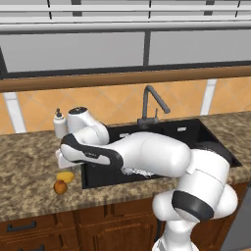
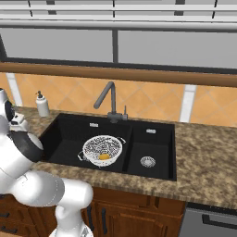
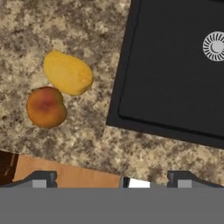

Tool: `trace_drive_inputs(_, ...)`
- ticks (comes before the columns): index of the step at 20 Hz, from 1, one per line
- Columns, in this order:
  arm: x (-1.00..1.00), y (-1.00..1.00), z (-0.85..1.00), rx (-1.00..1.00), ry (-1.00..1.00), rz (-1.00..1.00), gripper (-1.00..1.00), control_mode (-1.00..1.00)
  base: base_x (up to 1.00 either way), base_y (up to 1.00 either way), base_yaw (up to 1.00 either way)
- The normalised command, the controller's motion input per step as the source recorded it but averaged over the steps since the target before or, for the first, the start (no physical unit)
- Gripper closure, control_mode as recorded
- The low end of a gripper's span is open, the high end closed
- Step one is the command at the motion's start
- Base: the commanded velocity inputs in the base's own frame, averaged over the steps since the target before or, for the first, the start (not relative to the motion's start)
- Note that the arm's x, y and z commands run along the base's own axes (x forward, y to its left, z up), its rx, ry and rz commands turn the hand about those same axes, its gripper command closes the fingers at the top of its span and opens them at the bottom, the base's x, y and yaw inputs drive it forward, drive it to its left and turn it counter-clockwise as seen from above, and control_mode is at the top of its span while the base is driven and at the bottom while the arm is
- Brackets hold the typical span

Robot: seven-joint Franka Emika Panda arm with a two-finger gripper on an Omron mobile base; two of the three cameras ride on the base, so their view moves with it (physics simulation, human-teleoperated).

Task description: Put the colander in the sink, put the peach, mango, mango in the colander, and turn on the sink faucet and pour water over the colander.

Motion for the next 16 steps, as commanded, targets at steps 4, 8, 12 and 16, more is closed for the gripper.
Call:
trace_drive_inputs(4, -0.22, 0.24, -0.04, 0.0, 0.0, 0.04, -1.0, -1.0, 0.0, 0.0, 0.0)
trace_drive_inputs(8, -0.2, 0.43, -0.22, 0.0, 0.0, 0.0, -1.0, -1.0, 0.0, 0.0, 0.0)
trace_drive_inputs(12, -0.07, 0.44, -0.39, 0.01, 0.0, 0.0, -1.0, -1.0, 0.0, 0.0, 0.0)
trace_drive_inputs(16, 0.11, 0.43, -0.22, 0.01, 0.0, 0.0, -1.0, -1.0, 0.0, 0.0, 0.0)
